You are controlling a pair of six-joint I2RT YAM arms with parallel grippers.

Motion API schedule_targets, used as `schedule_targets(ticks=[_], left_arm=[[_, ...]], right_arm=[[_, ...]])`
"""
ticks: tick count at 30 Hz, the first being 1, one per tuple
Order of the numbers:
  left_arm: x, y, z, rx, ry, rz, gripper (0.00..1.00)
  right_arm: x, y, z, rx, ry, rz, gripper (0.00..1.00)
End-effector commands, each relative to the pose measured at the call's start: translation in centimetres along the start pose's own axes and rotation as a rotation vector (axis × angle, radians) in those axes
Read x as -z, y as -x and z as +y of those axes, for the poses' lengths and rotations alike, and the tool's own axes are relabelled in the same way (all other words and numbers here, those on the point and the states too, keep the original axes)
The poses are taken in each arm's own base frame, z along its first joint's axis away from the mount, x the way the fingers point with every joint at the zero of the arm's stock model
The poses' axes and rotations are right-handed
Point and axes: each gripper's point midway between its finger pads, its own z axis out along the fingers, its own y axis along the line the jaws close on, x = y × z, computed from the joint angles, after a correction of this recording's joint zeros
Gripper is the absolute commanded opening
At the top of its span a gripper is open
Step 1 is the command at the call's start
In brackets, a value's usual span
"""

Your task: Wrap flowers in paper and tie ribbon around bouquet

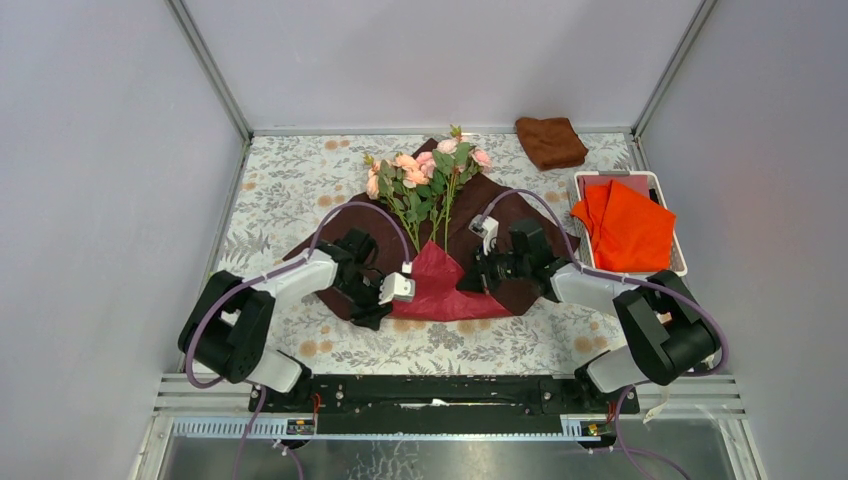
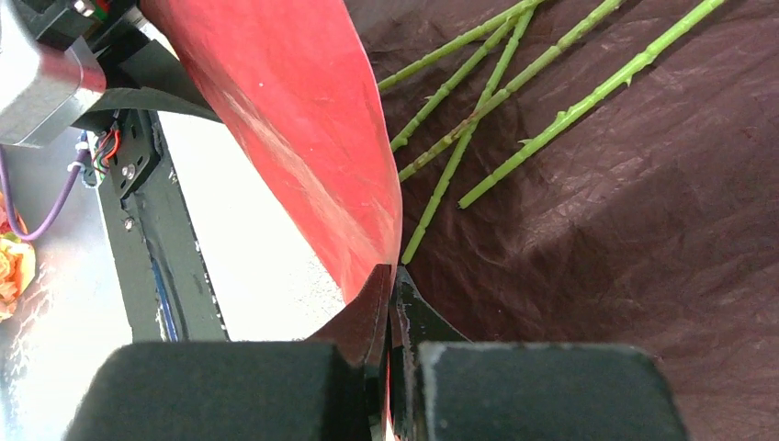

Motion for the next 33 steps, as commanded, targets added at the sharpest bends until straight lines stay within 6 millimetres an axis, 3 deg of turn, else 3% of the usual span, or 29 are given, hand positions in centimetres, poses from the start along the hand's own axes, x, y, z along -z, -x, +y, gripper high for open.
schedule_targets(ticks=[1, 6, 11, 17, 20, 23, 26, 29, 33], left_arm=[[0.1, -3.9, -0.7, 0.033, -0.019, 0.127, 0.51], [1.8, -2.9, -1.1, 0.04, 0.007, 0.081, 0.69], [4.6, 2.3, -0.4, 0.043, 0.064, -0.089, 0.85], [6.9, 9.4, 1.9, 0.175, 0.062, -0.311, 0.9], [6.9, 11.3, 3.1, 0.259, 0.024, -0.379, 0.91], [6.2, 11.9, 4.1, 0.321, 0.005, -0.406, 0.97], [5.3, 10.9, 6.5, 0.373, 0.085, -0.365, 0.95], [4.7, 9.7, 8.2, 0.395, 0.152, -0.33, 0.87], [3.9, 9.5, 8.5, 0.412, 0.124, -0.331, 0.63]], right_arm=[[0.1, 1.4, -0.4, 0.007, -0.014, -0.018, 0.0], [-0.2, 1.5, -0.7, -0.002, -0.025, 0.005, 0.0], [-0.3, 2.2, -0.6, 0.008, -0.021, -0.001, 0.0], [-0.4, 3.1, -0.9, 0.022, -0.036, -0.009, 0.0], [-0.3, 3.4, -1.0, 0.029, -0.045, -0.012, 0.0], [-0.3, 3.6, -1.2, 0.035, -0.059, -0.015, 0.0], [-0.3, 3.9, -1.4, 0.043, -0.068, -0.021, 0.0], [-0.3, 4.3, -1.8, 0.051, -0.089, -0.027, 0.0], [-0.8, 4.8, -2.8, 0.044, -0.119, -0.026, 0.0]])
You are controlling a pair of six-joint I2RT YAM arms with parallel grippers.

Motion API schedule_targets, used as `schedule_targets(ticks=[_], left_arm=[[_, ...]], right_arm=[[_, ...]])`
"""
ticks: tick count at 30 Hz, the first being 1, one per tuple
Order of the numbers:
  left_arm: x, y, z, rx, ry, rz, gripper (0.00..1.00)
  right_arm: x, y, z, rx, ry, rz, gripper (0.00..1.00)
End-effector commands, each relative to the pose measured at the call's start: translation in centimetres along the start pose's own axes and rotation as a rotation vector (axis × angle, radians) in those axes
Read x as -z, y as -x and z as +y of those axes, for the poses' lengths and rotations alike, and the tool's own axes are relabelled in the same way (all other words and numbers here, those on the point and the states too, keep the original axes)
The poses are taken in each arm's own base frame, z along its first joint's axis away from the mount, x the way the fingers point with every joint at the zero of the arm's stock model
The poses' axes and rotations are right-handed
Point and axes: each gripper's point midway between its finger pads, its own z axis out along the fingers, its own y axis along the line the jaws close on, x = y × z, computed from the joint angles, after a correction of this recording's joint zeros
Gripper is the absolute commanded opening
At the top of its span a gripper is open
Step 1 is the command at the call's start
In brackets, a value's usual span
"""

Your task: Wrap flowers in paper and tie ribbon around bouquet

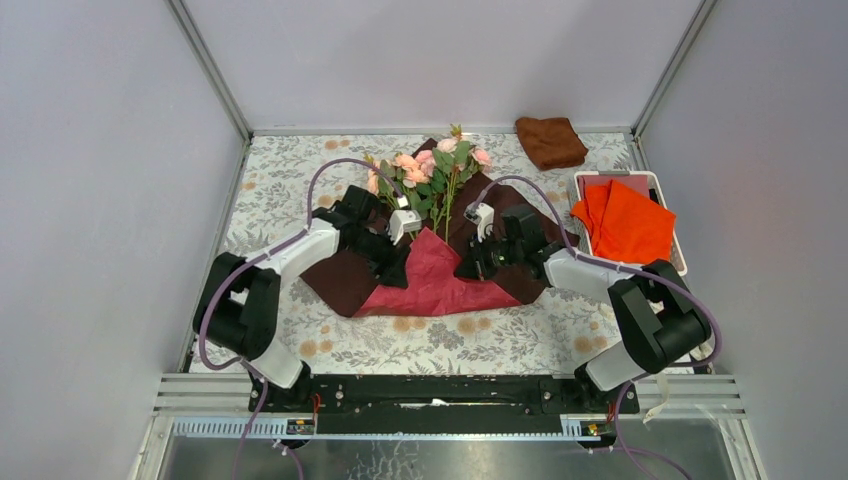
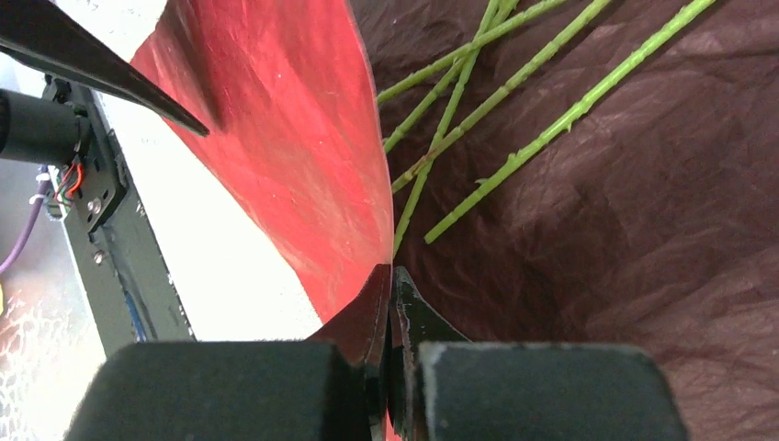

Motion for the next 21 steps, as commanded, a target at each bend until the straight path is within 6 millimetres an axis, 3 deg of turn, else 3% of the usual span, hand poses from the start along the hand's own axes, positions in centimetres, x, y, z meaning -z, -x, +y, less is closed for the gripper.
schedule_targets(ticks=[1, 5, 8, 12, 16, 19, 21], left_arm=[[-0.6, 0.9, 1.6, 0.006, 0.03, -0.034, 0.57], [-1.1, 0.2, 2.2, 0.011, 0.023, -0.01, 0.3], [-1.2, 0.0, 2.9, 0.018, 0.033, -0.003, 0.02], [-1.7, 0.0, 5.2, 0.022, 0.113, -0.001, 0.0], [-2.6, -0.5, 5.9, 0.033, 0.098, 0.014, 0.0], [-3.2, -1.0, 6.1, 0.041, 0.087, 0.026, 0.0], [-3.5, -1.3, 6.5, 0.049, 0.095, 0.035, 0.0]], right_arm=[[-0.5, 2.8, -1.4, 0.042, -0.052, -0.048, 0.0], [-0.9, 3.6, -2.2, 0.045, -0.082, -0.049, 0.0], [-1.0, 3.8, -2.7, 0.04, -0.105, -0.046, 0.0], [-0.4, 3.6, -4.0, 0.01, -0.2, -0.037, 0.04], [2.1, 3.8, -5.5, -0.007, -0.381, -0.042, 0.26], [4.7, 4.4, -5.9, 0.04, -0.556, -0.052, 0.48], [5.6, 4.8, -5.2, 0.117, -0.636, -0.075, 0.49]])
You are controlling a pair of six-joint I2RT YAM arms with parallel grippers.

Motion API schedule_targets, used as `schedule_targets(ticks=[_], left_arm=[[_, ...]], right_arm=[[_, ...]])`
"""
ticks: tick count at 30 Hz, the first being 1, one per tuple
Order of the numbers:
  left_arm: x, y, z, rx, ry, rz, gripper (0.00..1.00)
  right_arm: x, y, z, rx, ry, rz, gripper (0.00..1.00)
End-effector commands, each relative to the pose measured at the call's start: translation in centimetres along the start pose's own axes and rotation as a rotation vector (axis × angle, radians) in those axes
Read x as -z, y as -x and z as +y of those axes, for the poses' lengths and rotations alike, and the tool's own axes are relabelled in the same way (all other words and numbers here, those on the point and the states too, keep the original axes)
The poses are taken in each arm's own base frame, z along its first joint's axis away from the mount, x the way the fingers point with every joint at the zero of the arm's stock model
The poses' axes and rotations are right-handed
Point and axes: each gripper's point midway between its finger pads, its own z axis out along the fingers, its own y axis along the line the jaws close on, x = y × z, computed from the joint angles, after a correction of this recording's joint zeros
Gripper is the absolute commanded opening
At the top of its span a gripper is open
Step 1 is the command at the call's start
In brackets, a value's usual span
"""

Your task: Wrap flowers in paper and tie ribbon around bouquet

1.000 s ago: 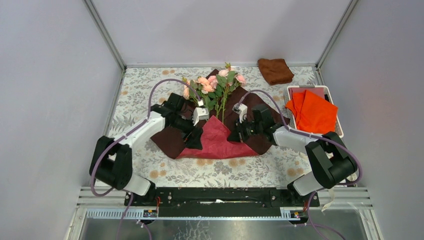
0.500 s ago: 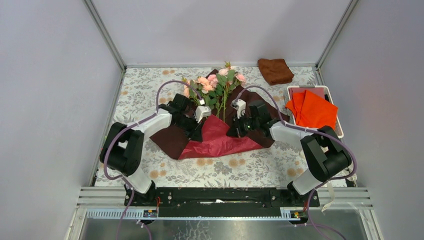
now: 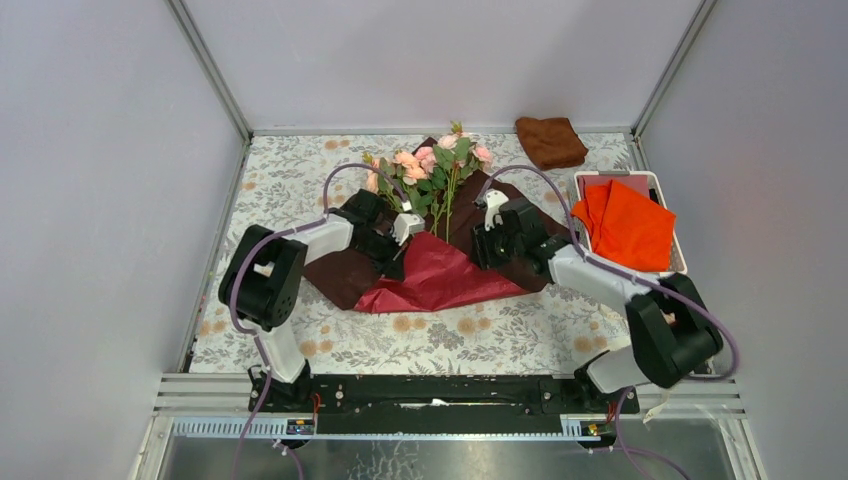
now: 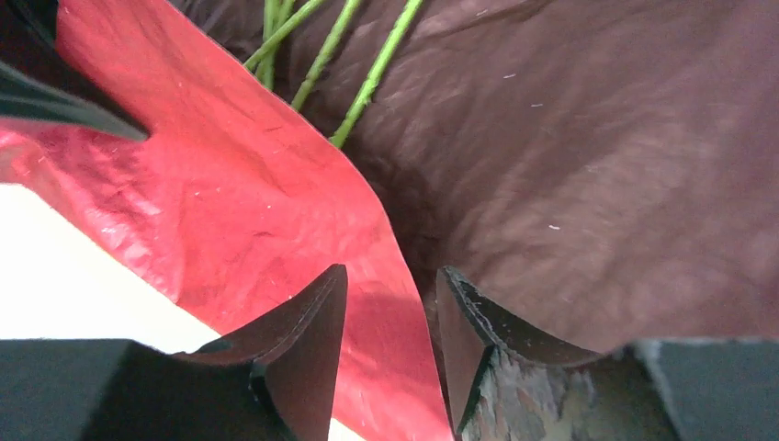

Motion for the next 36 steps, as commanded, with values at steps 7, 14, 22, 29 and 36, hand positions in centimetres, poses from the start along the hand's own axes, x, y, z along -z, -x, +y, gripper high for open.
schedule_targets(ticks=[7, 14, 22, 29, 36], left_arm=[[-0.6, 0.8, 2.9, 0.002, 0.083, 0.008, 0.05], [-0.3, 0.3, 3.5, 0.045, 0.129, 0.052, 0.23], [5.9, 4.4, 2.8, -0.132, 0.391, 0.004, 0.46], [3.4, 1.7, -9.8, -0.442, 0.034, 0.09, 0.39], [-0.8, -2.2, -5.4, -0.414, 0.067, 0.255, 0.13]], right_arm=[[0.7, 0.0, 6.8, 0.035, 0.126, -0.12, 0.23], [-1.9, -6.7, 5.8, -0.206, 0.11, 0.098, 0.01], [-1.9, -9.9, 4.0, -0.294, 0.013, 0.157, 0.0], [-1.9, -9.3, 3.9, -0.328, -0.005, 0.147, 0.0], [-2.0, -9.7, 3.4, -0.38, -0.028, 0.155, 0.0]])
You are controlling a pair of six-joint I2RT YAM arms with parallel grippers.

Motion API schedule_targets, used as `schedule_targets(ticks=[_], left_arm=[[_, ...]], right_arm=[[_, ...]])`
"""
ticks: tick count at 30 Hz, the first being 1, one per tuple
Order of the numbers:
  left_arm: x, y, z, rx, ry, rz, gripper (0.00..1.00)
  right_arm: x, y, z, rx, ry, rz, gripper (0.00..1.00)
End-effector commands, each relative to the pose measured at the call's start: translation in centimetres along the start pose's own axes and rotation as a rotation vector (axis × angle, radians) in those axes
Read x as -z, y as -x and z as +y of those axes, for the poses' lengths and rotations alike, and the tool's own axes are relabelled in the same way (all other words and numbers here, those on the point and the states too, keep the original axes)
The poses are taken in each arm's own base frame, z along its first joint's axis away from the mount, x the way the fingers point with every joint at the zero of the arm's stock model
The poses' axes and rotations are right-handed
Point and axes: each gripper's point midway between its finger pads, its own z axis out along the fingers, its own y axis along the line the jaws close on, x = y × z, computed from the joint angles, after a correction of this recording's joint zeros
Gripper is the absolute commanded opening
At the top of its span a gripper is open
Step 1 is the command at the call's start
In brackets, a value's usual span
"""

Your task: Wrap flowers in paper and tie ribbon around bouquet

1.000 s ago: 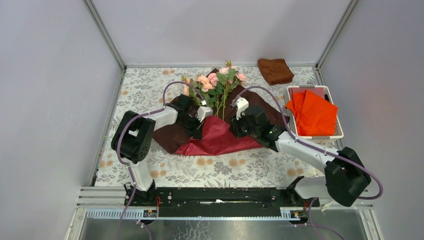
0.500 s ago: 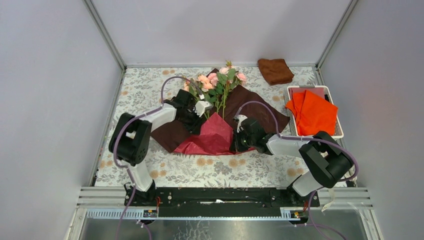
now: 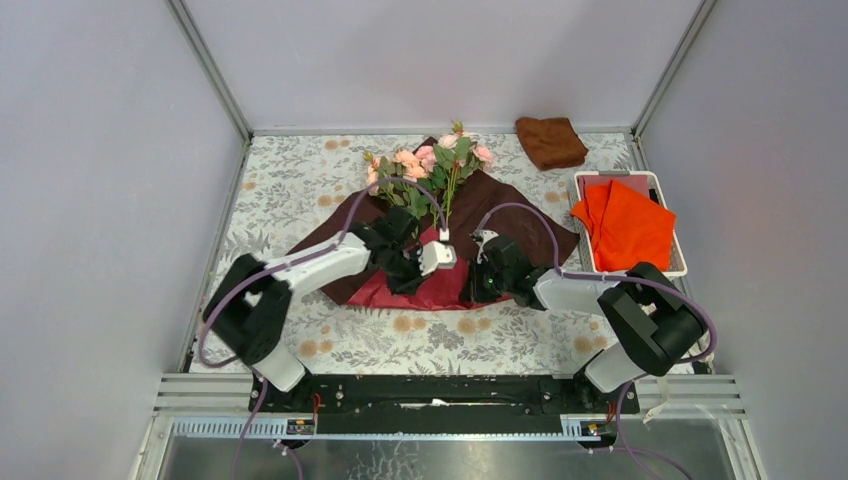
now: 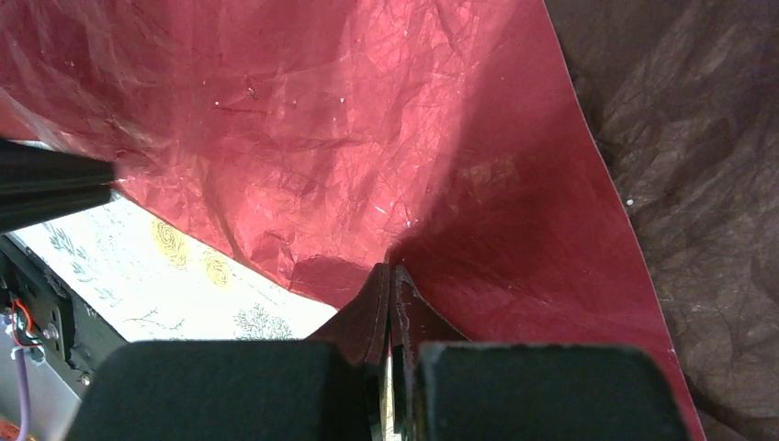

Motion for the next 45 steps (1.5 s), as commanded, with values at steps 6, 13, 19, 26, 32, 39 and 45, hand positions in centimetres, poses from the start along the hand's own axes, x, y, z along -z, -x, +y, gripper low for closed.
schedule_targets(ticks=[6, 13, 19, 26, 32, 39, 45], left_arm=[[-1.9, -12.0, 0.0, 0.053, -0.058, 0.302, 0.09], [2.0, -18.6, -1.7, 0.086, -0.026, 0.419, 0.09], [4.8, -22.9, -1.9, 0.154, 0.02, 0.495, 0.09], [8.9, -27.2, -0.7, 0.266, 0.086, 0.564, 0.09], [11.2, -19.7, 1.1, 0.281, 0.146, 0.383, 0.14], [5.4, -4.1, 0.5, 0.105, 0.024, 0.097, 0.21], [-0.9, -7.4, 1.5, 0.076, 0.007, 0.278, 0.13]], right_arm=[[0.6, -1.5, -2.9, -0.062, -0.109, 0.013, 0.0], [0.9, -2.2, -3.8, -0.072, -0.136, 0.028, 0.0], [1.0, -2.7, -4.1, -0.065, -0.145, 0.048, 0.0], [1.5, -2.8, -4.6, -0.037, -0.17, 0.052, 0.0], [1.7, -2.6, -4.5, -0.016, -0.171, 0.055, 0.0], [1.5, -2.3, -3.7, -0.011, -0.142, 0.071, 0.0], [2.1, -2.6, -3.2, -0.035, -0.109, 0.069, 0.0]])
